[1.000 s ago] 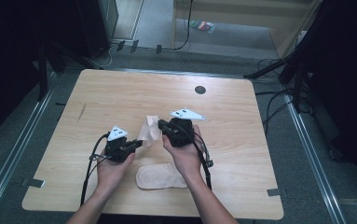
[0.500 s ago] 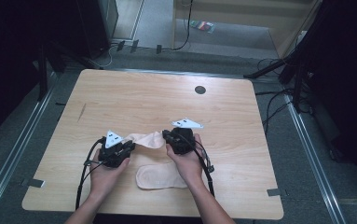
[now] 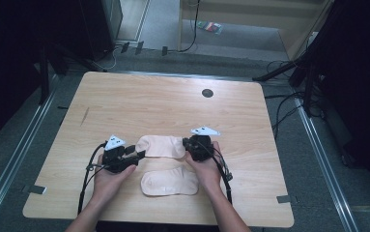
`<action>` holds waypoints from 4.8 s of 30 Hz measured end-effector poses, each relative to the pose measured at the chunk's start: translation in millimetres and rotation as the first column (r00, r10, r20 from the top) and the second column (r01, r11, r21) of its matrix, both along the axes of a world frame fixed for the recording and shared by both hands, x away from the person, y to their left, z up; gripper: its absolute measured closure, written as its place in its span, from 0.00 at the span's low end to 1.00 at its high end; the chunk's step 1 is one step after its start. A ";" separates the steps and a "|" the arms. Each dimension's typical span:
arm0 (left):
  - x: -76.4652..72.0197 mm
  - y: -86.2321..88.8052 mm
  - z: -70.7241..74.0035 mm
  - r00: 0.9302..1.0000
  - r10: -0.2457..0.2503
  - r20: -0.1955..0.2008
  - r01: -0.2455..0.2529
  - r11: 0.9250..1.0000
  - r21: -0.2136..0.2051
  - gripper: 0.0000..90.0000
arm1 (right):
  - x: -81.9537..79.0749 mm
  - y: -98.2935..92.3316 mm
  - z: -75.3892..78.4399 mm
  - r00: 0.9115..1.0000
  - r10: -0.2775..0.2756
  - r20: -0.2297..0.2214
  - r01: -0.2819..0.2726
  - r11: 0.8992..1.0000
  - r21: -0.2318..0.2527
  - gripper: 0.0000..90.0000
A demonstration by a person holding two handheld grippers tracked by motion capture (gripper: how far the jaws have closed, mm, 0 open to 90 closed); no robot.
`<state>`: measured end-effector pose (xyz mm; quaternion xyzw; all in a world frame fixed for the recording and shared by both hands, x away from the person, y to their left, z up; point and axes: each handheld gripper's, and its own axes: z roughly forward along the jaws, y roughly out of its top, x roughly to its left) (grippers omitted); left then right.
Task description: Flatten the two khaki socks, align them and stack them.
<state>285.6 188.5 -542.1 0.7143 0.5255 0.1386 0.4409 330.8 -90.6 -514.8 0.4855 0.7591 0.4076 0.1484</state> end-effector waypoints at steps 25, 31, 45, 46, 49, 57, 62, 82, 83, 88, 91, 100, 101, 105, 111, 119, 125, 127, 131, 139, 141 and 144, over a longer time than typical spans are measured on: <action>30.9 7.3 -8.4 0.991 0.099 -0.087 -0.103 0.993 -0.053 0.62 | 15.3 -3.9 -19.0 1.000 0.002 -0.017 -0.002 1.000 0.002 0.76; 31.7 -2.4 -6.0 0.993 0.081 -0.080 -0.078 0.996 0.042 0.71 | 14.5 0.3 -24.7 0.999 0.024 -0.024 -0.025 0.999 -0.037 0.76; 27.5 -6.4 -7.4 0.996 0.065 -0.065 -0.060 0.995 0.082 0.97 | 10.2 -3.2 -27.1 0.998 0.051 -0.020 -0.052 0.998 -0.031 0.68; 27.5 -6.3 -7.3 0.996 0.063 -0.065 -0.058 0.995 0.082 0.98 | 9.9 -2.3 -27.5 0.998 0.052 -0.022 -0.052 0.998 -0.035 0.68; 27.3 -6.1 -7.4 0.996 0.062 -0.065 -0.056 0.995 0.081 0.98 | 8.7 0.1 -29.7 0.998 0.060 -0.022 -0.061 0.997 -0.054 0.68; 25.0 -3.3 -8.2 0.997 0.046 -0.061 -0.042 0.997 0.065 0.99 | 3.1 4.1 -32.1 0.999 0.045 0.022 -0.043 0.994 -0.099 0.87; 23.8 -4.3 -7.6 0.998 0.041 -0.051 -0.037 0.997 0.068 0.99 | 3.3 2.2 -31.7 0.999 0.047 0.005 -0.046 0.996 -0.077 0.94; -3.6 -14.5 25.6 0.998 -0.039 0.051 0.038 0.999 0.031 1.00 | -13.2 -12.3 2.2 0.997 0.032 0.071 -0.030 0.999 -0.019 0.96; -5.8 -14.9 27.4 0.997 -0.046 0.054 0.045 0.999 0.030 1.00 | -15.7 -12.9 4.4 0.997 0.031 0.076 -0.030 0.999 -0.014 0.96; -16.2 -15.5 35.5 0.996 -0.065 0.067 0.064 0.998 0.017 1.00 | -25.3 -17.2 13.6 0.996 0.032 0.088 -0.032 0.999 0.001 0.96; -23.4 -15.0 39.0 0.994 -0.079 0.071 0.078 0.997 0.012 1.00 | -31.3 -20.2 17.7 0.995 0.034 0.090 -0.034 0.999 0.005 0.96; -46.3 -20.0 40.7 0.991 -0.117 0.070 0.118 0.993 0.000 1.00 | -55.6 -25.9 23.9 0.994 0.063 0.092 -0.064 0.998 0.005 0.96; -48.0 -20.4 40.7 0.990 -0.122 0.070 0.123 0.992 0.002 1.00 | -58.7 -26.6 24.2 0.994 0.063 0.092 -0.064 0.998 0.008 0.96; -56.7 -22.7 40.7 0.989 -0.131 0.072 0.131 0.991 0.014 1.00 | -67.3 -29.0 24.8 0.993 0.073 0.092 -0.074 0.997 0.010 0.96; -66.7 -21.2 40.3 0.988 -0.143 0.060 0.143 0.990 0.002 1.00 | -78.9 -31.4 25.7 0.992 0.084 0.091 -0.086 0.996 0.015 0.96; -81.9 -20.2 29.2 0.985 -0.168 0.028 0.168 0.986 0.004 1.00 | -93.3 -37.7 22.2 0.993 0.092 0.080 -0.094 0.995 0.020 0.96; -85.0 -16.5 21.8 0.985 -0.175 0.001 0.175 0.985 0.007 0.99 | -101.3 -44.3 16.4 0.994 0.091 0.062 -0.092 0.996 0.016 0.96; -85.6 -15.4 19.8 0.984 -0.178 -0.007 0.178 0.984 0.006 0.99 | -103.3 -46.2 14.6 0.995 0.090 0.052 -0.091 0.996 0.016 0.96; -87.9 -13.7 15.0 0.983 -0.181 -0.022 0.181 0.983 0.009 0.99 | -107.6 -48.4 10.1 0.995 0.093 0.038 -0.094 0.996 0.012 0.96; -88.3 -15.7 10.4 0.981 -0.190 -0.049 0.191 0.981 0.020 0.99 | -109.7 -47.8 3.6 0.995 0.099 0.021 -0.100 0.995 0.008 0.96; -88.4 -14.4 9.8 0.981 -0.184 -0.055 0.186 0.982 0.021 0.99 | -110.4 -47.1 1.6 0.994 0.107 0.018 -0.107 0.994 0.004 0.96; -86.6 -14.5 5.9 0.980 -0.189 -0.068 0.192 0.981 0.028 0.97 | -108.6 -45.6 -2.9 0.994 0.108 0.016 -0.108 0.994 -0.005 0.96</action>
